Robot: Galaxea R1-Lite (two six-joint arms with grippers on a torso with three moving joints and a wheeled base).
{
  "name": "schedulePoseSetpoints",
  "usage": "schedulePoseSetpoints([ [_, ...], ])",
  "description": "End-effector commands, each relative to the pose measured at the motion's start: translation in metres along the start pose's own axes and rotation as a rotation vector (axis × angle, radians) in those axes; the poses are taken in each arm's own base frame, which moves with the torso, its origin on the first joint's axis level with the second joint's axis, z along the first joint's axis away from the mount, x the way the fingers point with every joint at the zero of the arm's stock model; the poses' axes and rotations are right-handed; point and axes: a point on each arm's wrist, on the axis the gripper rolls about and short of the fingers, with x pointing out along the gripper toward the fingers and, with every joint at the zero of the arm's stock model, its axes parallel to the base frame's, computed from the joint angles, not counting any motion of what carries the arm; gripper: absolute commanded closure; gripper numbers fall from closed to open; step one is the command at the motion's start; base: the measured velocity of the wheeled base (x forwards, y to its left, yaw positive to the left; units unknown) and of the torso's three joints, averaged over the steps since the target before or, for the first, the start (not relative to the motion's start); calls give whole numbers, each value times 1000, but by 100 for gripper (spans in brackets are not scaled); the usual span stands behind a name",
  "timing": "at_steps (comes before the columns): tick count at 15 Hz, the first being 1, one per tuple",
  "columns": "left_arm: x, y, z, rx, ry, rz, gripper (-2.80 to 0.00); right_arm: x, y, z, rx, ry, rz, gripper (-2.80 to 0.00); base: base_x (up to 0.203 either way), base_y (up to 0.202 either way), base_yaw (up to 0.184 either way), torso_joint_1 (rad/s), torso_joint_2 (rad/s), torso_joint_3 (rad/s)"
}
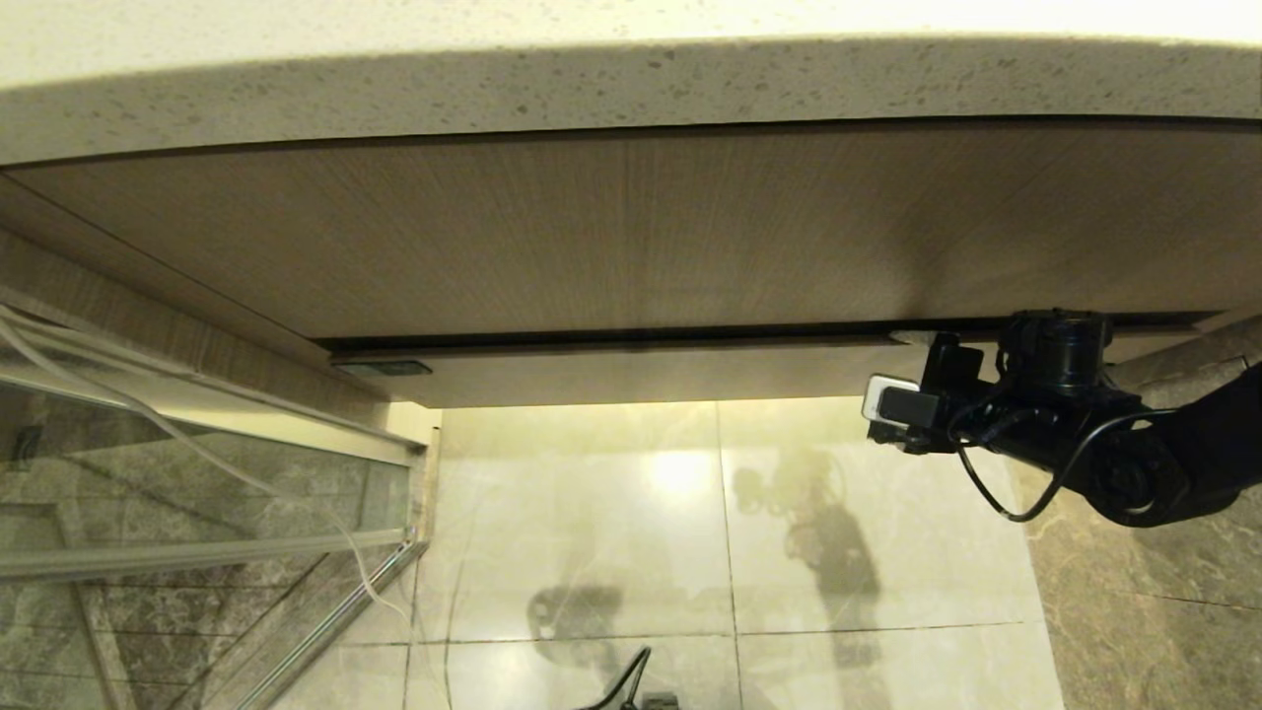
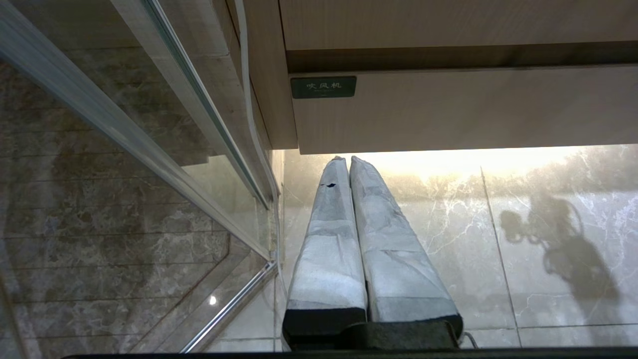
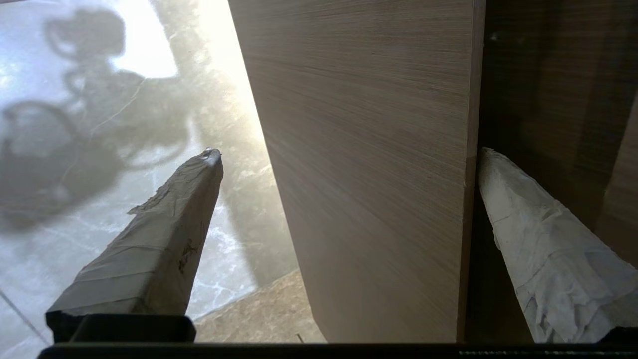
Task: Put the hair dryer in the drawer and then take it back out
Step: Pull open the drawer
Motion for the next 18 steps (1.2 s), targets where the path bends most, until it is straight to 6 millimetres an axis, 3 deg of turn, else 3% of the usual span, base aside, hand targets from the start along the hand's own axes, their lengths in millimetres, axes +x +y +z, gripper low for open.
schedulePoseSetpoints([
  [1,1,0,-11,0,38,1,0,-4,1,1,-7,2,17,-280,0,0,0,0,0,0],
  [6,1,0,-11,-1,37,1,0,-18,3,1,-5,18,40,-280,0,0,0,0,0,0],
  [9,1,0,-11,-1,37,1,0,-30,-9,5,-6,13,17,-280,0,0,0,0,0,0],
  [11,1,0,-11,-1,38,1,0,-51,-27,9,-10,2,-10,-280,0,0,0,0,0,0],
  [13,1,0,-11,-1,37,1,0,-88,-50,9,-27,-17,-51,-280,0,0,0,0,0,0],
  [15,1,0,-11,-1,38,1,0,-139,-65,7,-65,-28,-58,-280,0,0,0,0,0,0],
  [18,1,0,-11,-1,38,1,0,-221,-62,16,-91,-27,21,-280,0,0,0,0,0,0],
])
